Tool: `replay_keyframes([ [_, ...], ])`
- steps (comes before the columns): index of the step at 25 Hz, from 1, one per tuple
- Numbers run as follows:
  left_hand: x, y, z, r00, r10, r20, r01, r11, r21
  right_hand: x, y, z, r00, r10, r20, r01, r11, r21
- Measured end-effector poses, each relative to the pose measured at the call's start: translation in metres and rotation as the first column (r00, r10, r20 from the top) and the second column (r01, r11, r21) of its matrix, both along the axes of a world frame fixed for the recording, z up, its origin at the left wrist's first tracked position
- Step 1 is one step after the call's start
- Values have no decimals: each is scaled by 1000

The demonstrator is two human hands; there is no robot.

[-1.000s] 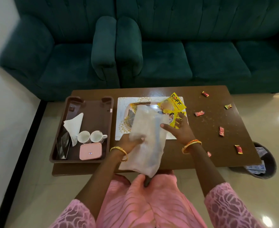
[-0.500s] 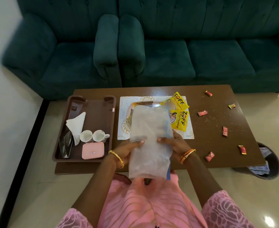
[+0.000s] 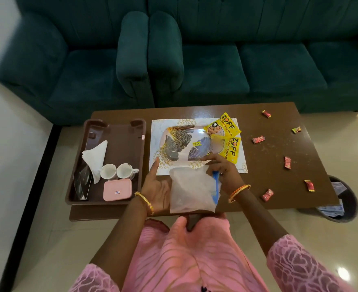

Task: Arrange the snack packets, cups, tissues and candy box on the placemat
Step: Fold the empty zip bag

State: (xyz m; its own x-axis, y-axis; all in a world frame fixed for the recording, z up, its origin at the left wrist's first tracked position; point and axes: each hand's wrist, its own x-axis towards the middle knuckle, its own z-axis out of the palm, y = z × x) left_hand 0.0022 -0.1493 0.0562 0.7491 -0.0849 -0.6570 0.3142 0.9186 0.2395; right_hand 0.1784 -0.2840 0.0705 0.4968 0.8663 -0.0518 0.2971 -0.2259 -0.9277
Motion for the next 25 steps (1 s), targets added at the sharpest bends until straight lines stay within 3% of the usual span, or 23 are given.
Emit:
replay_keyframes([
  [3, 14, -7, 1, 988, -149, -31, 152, 964, 219, 0, -12, -5, 979, 111, 171, -92, 989, -116],
  [5, 24, -11, -4, 986, -123, -113, 158, 906, 393, 8, -24, -11, 999, -22, -38, 17, 991, -136],
  [7, 33, -12, -12, 983, -66, -171, 141, 867, 478, 23, -42, -20, 919, -167, -356, 86, 969, -233],
  [9, 45, -17, -16, 978, -59, -200, 158, 837, 523, 37, -71, -28, 768, -231, -597, 114, 967, -228],
  [11, 62, -27, -20, 975, -73, -211, 181, 814, 552, 44, -94, -36, 433, -303, -849, 251, 945, -209],
  [12, 74, -33, -21, 973, -86, -216, 195, 803, 563, 45, -99, -39, 313, -280, -908, 296, 937, -186],
  [15, 119, -55, -24, 960, -167, -223, 266, 790, 552, 55, -108, -52, 345, -293, -892, 345, 923, -169],
  [19, 196, -95, -28, 939, -243, -243, 339, 775, 533, 101, -145, -60, 299, -342, -891, 417, 887, -200],
  [25, 334, -184, -49, 912, -273, -305, 401, 746, 531, 180, -251, -87, 41, -369, -928, 483, 821, -305],
])
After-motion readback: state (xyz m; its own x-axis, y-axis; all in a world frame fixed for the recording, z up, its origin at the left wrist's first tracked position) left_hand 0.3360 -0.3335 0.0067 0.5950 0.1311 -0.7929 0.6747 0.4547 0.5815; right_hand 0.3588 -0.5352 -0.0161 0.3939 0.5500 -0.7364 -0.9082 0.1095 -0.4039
